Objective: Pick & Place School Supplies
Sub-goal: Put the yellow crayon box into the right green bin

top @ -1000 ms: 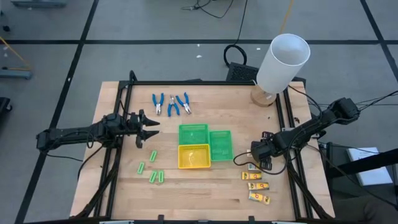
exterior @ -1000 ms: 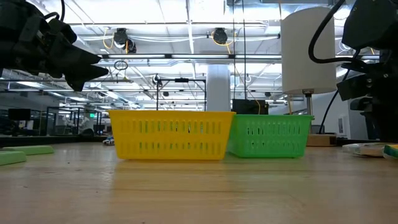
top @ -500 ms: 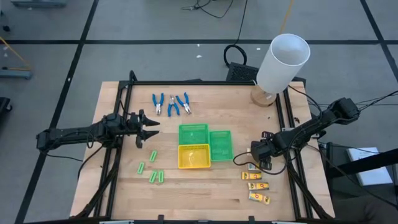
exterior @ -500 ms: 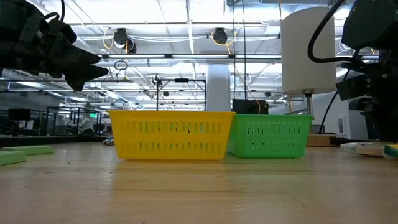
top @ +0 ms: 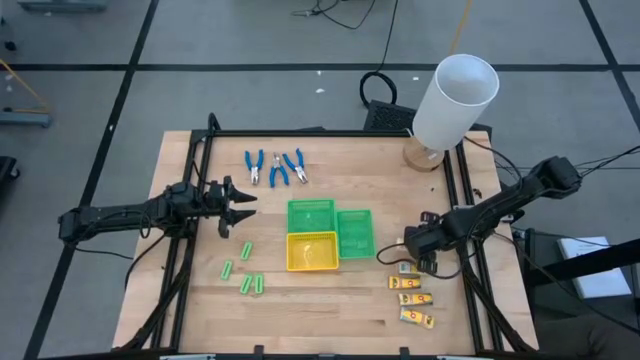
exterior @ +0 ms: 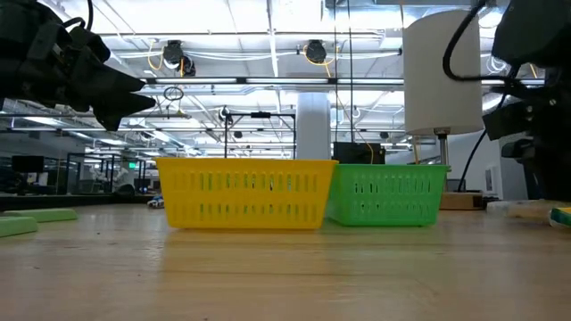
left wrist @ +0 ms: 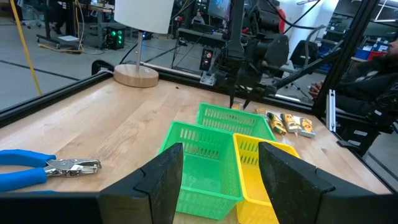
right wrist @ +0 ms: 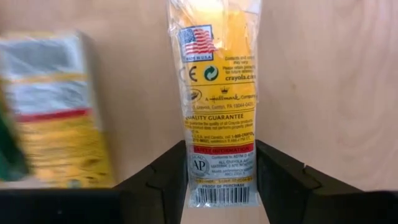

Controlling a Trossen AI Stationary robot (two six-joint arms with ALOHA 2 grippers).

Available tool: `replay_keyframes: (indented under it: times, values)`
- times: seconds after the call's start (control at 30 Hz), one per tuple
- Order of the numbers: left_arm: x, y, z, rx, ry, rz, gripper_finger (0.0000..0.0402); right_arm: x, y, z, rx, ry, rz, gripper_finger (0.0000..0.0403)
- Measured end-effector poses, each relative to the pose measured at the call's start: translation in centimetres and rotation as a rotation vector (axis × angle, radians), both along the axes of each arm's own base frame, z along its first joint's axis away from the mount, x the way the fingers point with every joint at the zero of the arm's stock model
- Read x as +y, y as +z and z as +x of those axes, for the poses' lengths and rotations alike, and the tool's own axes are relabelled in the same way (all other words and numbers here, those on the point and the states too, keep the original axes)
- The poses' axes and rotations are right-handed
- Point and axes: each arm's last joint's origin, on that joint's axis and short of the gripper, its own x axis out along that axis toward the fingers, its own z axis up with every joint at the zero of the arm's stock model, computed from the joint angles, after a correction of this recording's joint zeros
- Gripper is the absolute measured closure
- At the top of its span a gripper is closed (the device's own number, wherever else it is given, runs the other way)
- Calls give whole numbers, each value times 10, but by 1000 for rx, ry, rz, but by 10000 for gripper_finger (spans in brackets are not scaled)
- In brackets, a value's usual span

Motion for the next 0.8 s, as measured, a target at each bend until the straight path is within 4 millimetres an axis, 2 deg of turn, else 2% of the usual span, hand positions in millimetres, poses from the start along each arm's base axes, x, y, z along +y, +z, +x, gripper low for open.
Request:
replay_keyframes:
  times: [0.57, 0.8]
  values:
    - [0, 0, 0, 0, 0, 0, 188, -4, 26, -9, -172, -1, 66, 243]
    - [0, 0, 0, 0, 0, 0, 188, -2, 33, -5, -263, 12, 99, 243]
